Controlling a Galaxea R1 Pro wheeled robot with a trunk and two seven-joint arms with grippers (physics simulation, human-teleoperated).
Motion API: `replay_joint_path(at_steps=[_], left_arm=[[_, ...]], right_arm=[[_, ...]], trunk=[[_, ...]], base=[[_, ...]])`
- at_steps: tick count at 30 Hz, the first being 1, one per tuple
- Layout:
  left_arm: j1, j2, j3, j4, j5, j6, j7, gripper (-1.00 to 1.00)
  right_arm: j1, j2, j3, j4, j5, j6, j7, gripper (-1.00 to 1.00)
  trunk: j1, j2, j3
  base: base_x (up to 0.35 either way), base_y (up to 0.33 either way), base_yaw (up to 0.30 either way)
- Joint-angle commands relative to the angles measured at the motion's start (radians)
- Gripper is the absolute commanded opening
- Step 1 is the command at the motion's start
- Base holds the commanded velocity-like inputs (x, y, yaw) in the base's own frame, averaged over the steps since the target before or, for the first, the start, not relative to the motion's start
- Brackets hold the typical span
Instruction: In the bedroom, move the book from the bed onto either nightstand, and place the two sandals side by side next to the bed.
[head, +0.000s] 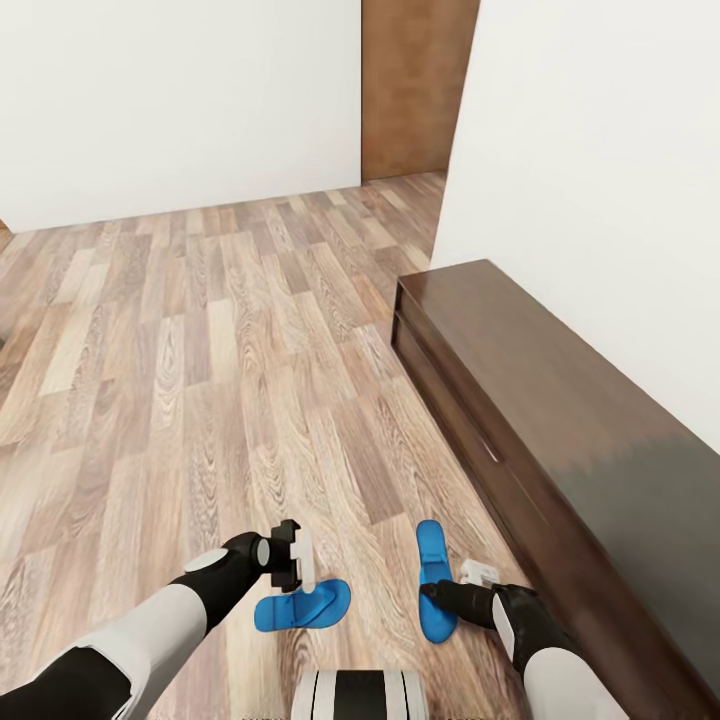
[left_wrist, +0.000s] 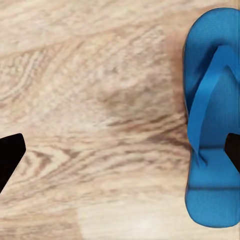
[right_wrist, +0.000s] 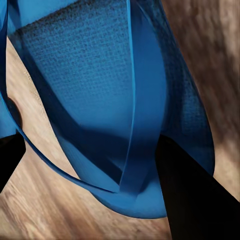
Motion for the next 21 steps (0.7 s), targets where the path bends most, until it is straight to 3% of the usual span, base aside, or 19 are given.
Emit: replay_joint_path(at_steps=[1,9,16,21], left_arm=[[0.000,0.000,-0.002,-0.003,-0.005,0.003,-0.004,1.00],[0.000,0.001,0.004,-0.030,-0.003,0.003,-0.003,1.00],[0.000,-0.010,0.075,-0.049,-0.001,-0.022,-0.003,1.00],[0.000,-0.015,0.103,-0.051,0.000,-0.045,-0.004,1.00]], right_arm=[[-0.001,0.002,-0.009,-0.003,0.007,0.005,0.009,-1.00],[-0.001,0.003,-0.009,-0.003,0.005,0.005,0.012,-1.00],[-0.001,0.002,-0.009,-0.003,0.004,0.006,0.014,-1.00],[-0.001,0.003,-0.009,-0.003,0.005,0.006,0.016,-1.00]], trunk=[[0.000,-0.001,-0.005],[0.004,-0.002,-0.036],[0.007,-0.004,-0.063],[0.009,-0.005,-0.082]], base=[[0.000,0.000,0.000],[0.000,0.000,0.000],[0.000,0.000,0.000],[0.000,0.000,0.000]])
